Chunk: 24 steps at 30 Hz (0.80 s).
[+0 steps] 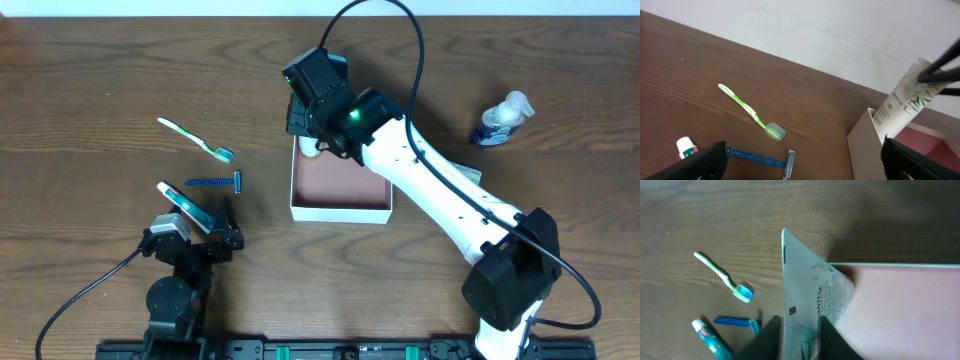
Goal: Pack container
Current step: 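Carry the lotion tube over the box and lower it upright inside, then release the tube and move the right gripper to the soap pump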
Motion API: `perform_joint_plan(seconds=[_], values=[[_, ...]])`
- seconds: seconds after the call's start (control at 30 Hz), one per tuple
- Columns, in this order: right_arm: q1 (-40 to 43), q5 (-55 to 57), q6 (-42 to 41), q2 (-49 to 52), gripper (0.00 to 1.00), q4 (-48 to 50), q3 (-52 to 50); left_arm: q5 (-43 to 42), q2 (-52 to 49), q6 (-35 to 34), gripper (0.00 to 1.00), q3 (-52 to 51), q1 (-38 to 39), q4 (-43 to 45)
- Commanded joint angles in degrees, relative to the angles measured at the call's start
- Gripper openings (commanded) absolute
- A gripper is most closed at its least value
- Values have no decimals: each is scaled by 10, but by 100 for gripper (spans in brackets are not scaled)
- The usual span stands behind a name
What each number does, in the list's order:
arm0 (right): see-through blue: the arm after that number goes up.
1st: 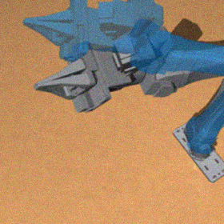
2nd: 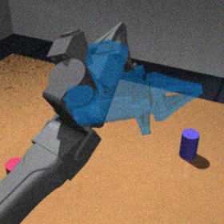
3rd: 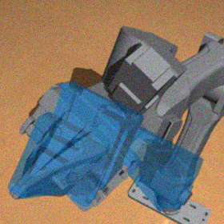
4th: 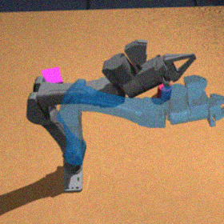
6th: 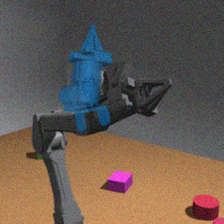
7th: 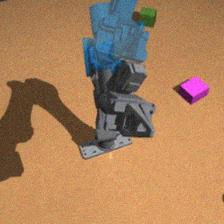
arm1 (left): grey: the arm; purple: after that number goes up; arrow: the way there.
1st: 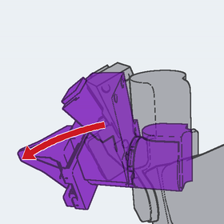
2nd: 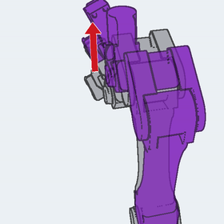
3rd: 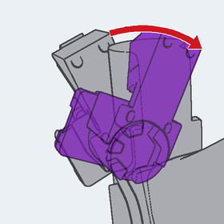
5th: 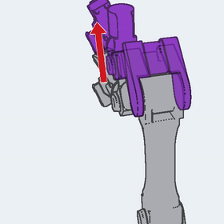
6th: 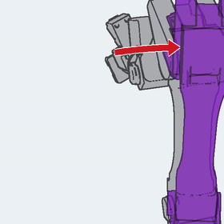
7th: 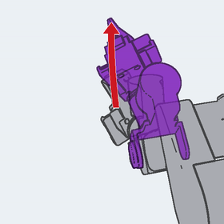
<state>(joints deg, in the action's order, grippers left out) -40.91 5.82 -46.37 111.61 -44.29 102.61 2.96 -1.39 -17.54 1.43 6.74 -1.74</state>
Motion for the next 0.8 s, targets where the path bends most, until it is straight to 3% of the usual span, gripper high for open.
perform_joint_plan(seconds=[0.0,0.07,0.13,0.53,0.77], values=[[0,-1,23,-3,71,4,11,6,0,10,98,-12,-3,-21],[0,1,54,-4,89,5,15,6,0,10,98,-12,-3,-21],[0,4,84,-5,98,2,26,6,0,10,98,-12,-3,-21],[20,43,181,-73,99,-69,120,6,0,10,98,-12,-3,-21],[121,77,231,-146,99,-155,120,6,0,10,98,-12,-3,-21]])
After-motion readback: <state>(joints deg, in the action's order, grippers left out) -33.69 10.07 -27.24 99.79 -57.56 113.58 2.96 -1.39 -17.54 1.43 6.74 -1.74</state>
